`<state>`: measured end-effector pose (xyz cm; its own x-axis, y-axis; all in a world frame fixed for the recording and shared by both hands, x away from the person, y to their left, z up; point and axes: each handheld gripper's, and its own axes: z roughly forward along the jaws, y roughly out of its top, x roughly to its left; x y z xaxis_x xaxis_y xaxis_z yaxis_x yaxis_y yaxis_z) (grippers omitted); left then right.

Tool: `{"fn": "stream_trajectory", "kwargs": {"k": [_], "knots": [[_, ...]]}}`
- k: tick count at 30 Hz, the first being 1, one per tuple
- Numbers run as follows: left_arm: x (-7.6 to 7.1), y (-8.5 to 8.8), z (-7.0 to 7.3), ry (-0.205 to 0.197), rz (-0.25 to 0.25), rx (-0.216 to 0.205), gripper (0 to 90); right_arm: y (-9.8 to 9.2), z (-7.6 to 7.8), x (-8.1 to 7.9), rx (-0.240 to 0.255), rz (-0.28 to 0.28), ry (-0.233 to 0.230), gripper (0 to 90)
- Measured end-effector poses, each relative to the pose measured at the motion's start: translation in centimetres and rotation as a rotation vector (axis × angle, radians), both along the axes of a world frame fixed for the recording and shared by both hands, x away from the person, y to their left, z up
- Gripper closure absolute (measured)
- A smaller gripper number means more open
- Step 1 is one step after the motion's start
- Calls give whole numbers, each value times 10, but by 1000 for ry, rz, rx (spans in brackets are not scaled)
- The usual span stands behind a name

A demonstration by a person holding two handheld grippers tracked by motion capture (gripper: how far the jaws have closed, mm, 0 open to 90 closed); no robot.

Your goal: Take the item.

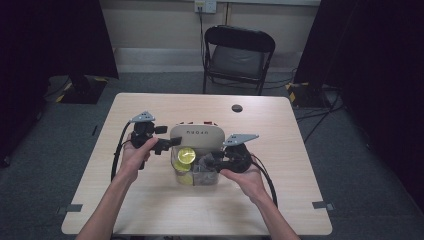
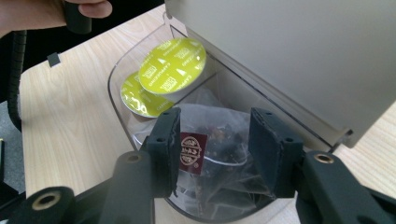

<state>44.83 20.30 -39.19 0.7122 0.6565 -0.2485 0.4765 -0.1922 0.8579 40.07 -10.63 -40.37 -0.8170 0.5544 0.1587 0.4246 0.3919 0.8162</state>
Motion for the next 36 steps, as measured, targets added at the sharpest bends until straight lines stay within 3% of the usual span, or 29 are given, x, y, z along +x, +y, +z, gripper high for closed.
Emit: {"fn": "stream_trajectory", "kwargs": {"k": [6,14,36], "knots": [[0,0,-1,7,1,-2,132,0,-3,-1,-16,2,11,571],[0,0,-1,8,0,-1,133,-1,-7,-1,-23,13,19,781],[0,-1,-2,12,-3,0,133,-3,-4,-1,13,27,16,814]]}}
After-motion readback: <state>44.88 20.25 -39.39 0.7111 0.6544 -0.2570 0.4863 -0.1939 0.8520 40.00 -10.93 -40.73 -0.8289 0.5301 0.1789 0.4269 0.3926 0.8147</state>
